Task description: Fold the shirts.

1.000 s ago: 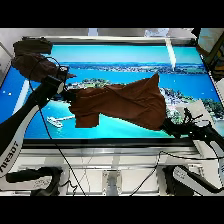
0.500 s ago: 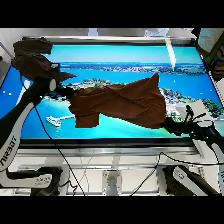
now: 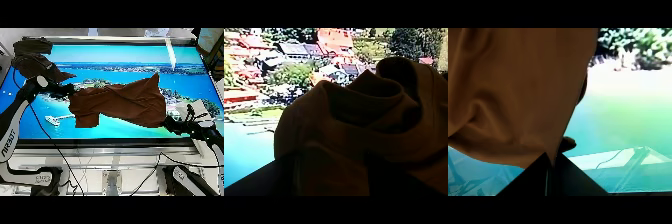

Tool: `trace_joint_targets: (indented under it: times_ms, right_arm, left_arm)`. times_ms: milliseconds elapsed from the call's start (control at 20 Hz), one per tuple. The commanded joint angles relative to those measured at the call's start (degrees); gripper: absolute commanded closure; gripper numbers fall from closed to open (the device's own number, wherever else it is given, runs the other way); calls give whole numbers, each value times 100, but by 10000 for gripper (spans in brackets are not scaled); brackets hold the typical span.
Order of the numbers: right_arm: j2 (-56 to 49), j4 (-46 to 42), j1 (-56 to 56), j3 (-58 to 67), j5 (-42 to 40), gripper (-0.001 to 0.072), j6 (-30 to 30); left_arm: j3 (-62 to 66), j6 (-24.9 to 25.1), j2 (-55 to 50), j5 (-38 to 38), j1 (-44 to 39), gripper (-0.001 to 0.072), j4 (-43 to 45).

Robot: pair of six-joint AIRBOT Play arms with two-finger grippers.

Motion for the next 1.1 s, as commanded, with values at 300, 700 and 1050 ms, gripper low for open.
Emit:
trace_joint_targets:
  times_ms: [300, 700, 1050]
  right_arm:
    - [4, 55, 0, 4, 7, 683, -20]
    - [7, 101, 0, 4, -2, 683, -17]
    - [7, 210, 0, 4, -39, 683, -17]
  left_arm:
    - [2, 264, -162, 234, 22, 221, -452]
    - [205, 269, -380, 452, 31, 221, 280]
    - [334, 227, -527, 332, 31, 221, 468]
